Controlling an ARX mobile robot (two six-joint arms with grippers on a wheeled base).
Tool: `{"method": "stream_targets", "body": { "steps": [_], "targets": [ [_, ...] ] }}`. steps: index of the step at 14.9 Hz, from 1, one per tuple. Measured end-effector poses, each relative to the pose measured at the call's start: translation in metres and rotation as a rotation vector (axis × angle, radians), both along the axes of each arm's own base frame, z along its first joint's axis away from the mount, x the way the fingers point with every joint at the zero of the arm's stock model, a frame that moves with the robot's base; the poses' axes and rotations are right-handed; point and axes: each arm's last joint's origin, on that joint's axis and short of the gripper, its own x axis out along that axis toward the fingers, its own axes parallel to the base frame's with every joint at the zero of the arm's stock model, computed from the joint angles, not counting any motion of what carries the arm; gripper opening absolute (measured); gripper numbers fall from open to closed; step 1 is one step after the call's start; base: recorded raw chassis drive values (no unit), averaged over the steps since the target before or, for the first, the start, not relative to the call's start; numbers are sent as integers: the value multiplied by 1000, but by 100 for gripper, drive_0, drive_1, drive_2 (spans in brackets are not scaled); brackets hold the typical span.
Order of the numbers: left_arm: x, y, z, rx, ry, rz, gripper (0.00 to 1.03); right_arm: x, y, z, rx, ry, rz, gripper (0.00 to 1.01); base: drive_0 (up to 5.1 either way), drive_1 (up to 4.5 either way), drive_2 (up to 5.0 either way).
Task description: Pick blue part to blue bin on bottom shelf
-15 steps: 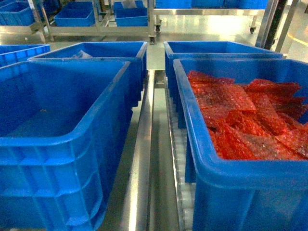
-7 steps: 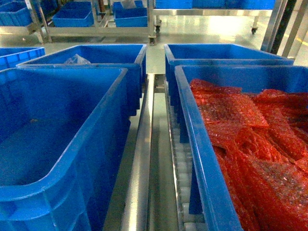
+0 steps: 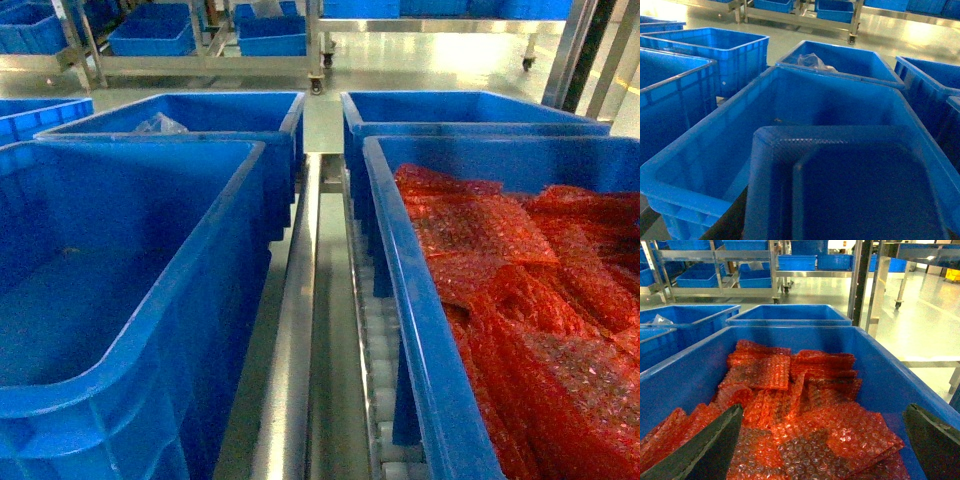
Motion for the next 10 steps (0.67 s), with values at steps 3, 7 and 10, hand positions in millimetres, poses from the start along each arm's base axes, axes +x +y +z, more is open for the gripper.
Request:
{"method": "stream_targets", "body": {
  "steps": [3,7,10],
  "targets": [
    [0,0,0,0,0,0,43,0,0,0,0,0,0,98,0,0,0],
    [0,0,0,0,0,0,43,0,0,0,0,0,0,98,0,0,0],
    [0,0,0,0,0,0,43,0,0,0,0,0,0,98,0,0,0]
  ]
}}
